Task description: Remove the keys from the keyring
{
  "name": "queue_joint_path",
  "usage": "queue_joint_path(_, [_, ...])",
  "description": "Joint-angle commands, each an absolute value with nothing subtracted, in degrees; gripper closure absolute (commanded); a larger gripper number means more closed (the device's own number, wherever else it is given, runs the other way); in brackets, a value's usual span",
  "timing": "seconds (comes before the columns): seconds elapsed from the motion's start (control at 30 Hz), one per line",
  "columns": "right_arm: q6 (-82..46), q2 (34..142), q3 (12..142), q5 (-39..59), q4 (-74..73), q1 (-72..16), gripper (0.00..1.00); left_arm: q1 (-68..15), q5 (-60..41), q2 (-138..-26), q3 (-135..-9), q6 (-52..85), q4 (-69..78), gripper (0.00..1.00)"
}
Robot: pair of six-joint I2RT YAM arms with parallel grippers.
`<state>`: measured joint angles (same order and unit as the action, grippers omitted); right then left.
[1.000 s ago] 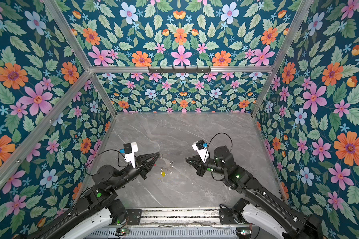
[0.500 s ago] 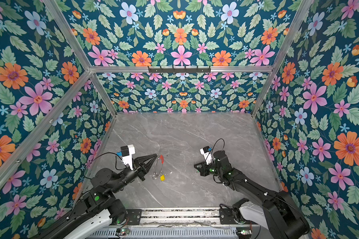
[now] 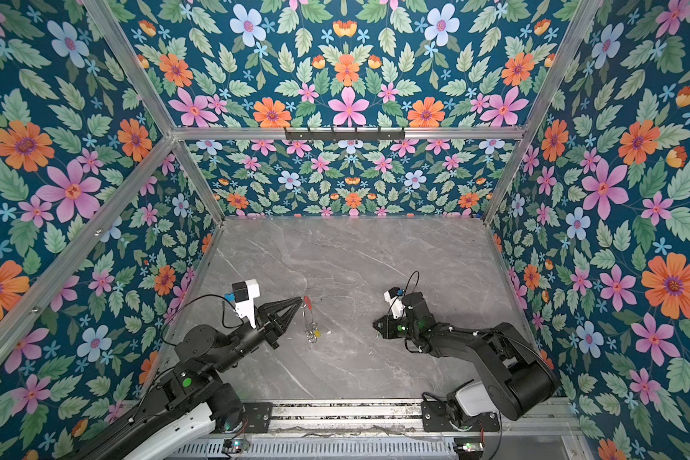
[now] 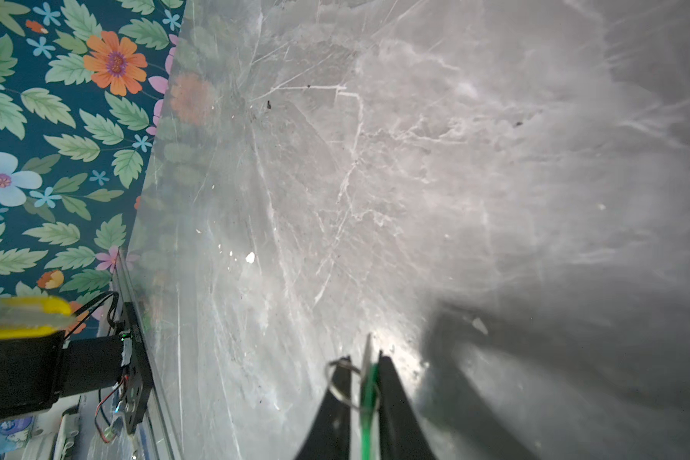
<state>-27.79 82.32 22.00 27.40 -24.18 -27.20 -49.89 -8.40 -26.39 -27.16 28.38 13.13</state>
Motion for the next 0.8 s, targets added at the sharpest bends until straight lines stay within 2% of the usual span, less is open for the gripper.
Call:
queue_joint_path(0.0, [-28.28,83.0,22.73,24.15,-23.84,-27.25,0.69,-49.83,-7.61,-26.19,-27.11,28.65,14.9,1.0])
queue_joint_path(0.17, [-28.47,81.62,23.72,20.37,-19.3,-27.24,0.55,-49.85,-7.38,-25.85,-27.15,28.58,14.5,1.0])
queue_joint_path(0.3, [-28.77,75.29,24.15,16.71,-14.77,-27.22,0.49,-49.83,-7.01,-25.92,-27.5,28.63,13.91,1.0])
queue_joint_path(0.57, [-26.65,54.38,30.32,17.75,-2.39,-28.78,0.47,-49.84,-6.53,-26.6,-28.27,29.97,14.17,1.0])
queue_joint_path(0.77, [-20.98,48.54,39.76,15.13,2.85,-39.59,0.46,-49.88,-5.05,-29.4,-29.84,31.45,14.37,1.0])
